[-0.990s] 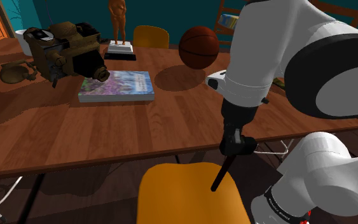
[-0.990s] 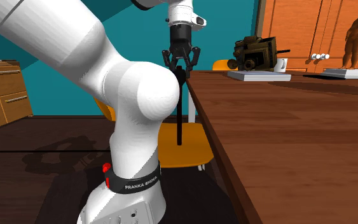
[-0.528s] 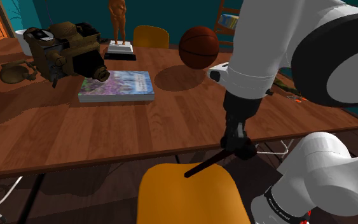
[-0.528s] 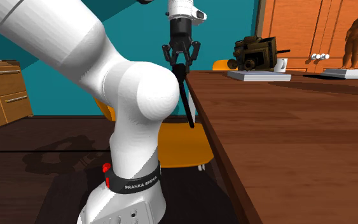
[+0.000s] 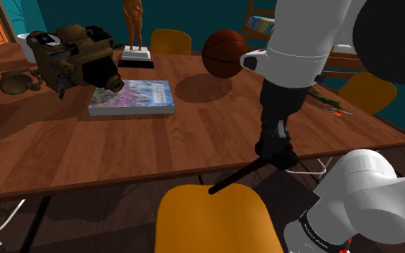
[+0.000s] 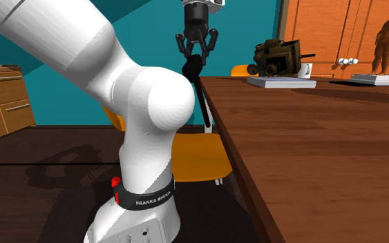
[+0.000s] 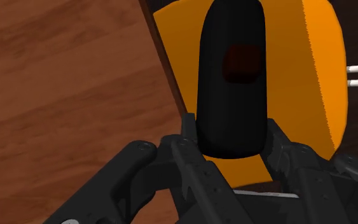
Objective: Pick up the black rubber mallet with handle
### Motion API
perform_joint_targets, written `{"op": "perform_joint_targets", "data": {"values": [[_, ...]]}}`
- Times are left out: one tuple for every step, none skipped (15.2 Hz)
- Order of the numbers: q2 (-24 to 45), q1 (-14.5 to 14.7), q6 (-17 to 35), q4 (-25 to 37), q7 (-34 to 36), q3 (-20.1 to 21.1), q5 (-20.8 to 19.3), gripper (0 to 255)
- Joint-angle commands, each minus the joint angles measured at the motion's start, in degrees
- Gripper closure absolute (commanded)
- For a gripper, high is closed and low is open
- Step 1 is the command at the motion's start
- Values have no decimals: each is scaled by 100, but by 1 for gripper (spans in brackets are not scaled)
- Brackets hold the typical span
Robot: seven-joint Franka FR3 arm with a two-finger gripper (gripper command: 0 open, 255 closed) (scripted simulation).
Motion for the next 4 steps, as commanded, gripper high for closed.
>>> {"op": "perform_joint_targets", "data": {"values": [[16,-13,-145,158,-15,-32,-29,255],[34,-20,-214,246,-17,-42,-40,255],[36,-21,-225,258,-17,-44,-42,255],[36,-22,-225,259,-17,-43,-41,255]]}}
